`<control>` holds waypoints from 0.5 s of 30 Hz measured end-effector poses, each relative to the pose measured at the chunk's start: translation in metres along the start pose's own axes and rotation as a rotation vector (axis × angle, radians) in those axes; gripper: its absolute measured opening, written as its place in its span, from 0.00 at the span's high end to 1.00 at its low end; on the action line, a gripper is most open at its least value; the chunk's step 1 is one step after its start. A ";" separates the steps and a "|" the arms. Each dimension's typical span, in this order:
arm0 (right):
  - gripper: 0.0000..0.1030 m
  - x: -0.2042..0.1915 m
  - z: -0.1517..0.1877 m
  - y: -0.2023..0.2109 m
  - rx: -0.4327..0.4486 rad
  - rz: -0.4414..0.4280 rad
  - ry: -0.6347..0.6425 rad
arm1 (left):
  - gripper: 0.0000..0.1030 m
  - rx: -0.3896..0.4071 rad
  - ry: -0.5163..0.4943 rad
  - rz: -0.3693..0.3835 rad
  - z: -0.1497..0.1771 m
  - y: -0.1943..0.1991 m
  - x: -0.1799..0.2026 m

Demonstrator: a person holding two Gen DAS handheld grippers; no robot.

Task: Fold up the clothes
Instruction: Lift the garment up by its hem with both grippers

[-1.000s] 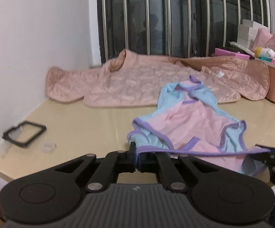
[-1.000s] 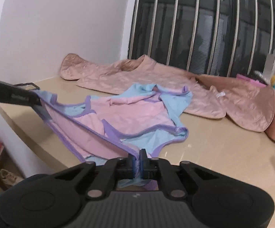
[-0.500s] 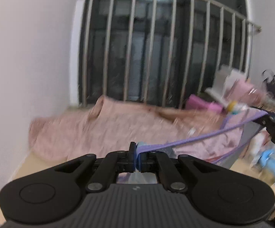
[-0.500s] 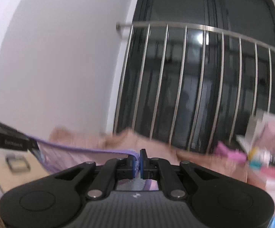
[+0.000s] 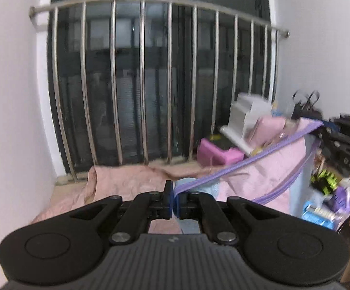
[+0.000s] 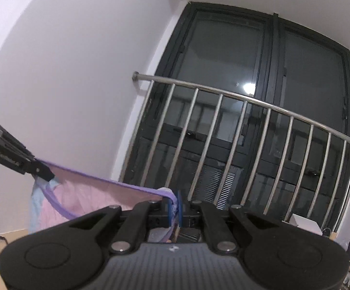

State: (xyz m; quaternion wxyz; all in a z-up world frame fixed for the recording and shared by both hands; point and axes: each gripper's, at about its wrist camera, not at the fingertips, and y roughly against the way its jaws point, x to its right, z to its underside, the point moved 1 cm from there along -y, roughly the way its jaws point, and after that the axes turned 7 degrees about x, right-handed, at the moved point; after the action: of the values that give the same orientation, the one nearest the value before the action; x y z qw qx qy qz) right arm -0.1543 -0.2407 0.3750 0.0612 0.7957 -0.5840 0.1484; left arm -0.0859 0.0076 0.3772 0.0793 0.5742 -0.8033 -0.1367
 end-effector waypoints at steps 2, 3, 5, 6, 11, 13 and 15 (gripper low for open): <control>0.96 0.001 0.013 -0.035 -0.052 -0.003 -0.002 | 0.98 -0.050 0.018 -0.023 0.009 -0.036 -0.016; 0.96 0.002 0.022 -0.055 -0.081 -0.008 -0.008 | 0.98 -0.079 0.038 -0.034 0.016 -0.057 -0.028; 0.96 0.001 0.048 -0.105 -0.153 -0.016 -0.020 | 0.98 -0.119 0.062 -0.051 0.030 -0.100 -0.044; 0.96 0.000 0.060 -0.128 -0.184 -0.014 -0.019 | 0.98 -0.126 0.065 -0.071 0.036 -0.123 -0.052; 0.96 -0.014 0.107 -0.231 -0.224 0.081 0.048 | 0.98 -0.153 0.069 -0.201 0.038 -0.207 -0.078; 0.96 -0.020 0.109 -0.255 -0.165 0.143 0.085 | 0.98 -0.099 0.070 -0.248 0.021 -0.217 -0.081; 0.96 -0.019 0.095 -0.266 -0.064 0.194 0.093 | 0.98 0.033 0.112 -0.263 -0.009 -0.209 -0.088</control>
State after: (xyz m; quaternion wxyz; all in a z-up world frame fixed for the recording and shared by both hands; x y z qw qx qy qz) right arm 0.1079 -0.1668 0.2995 0.0989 0.7252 -0.6594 0.1716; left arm 0.1336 0.0264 0.3230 0.0958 0.6825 -0.7176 -0.1006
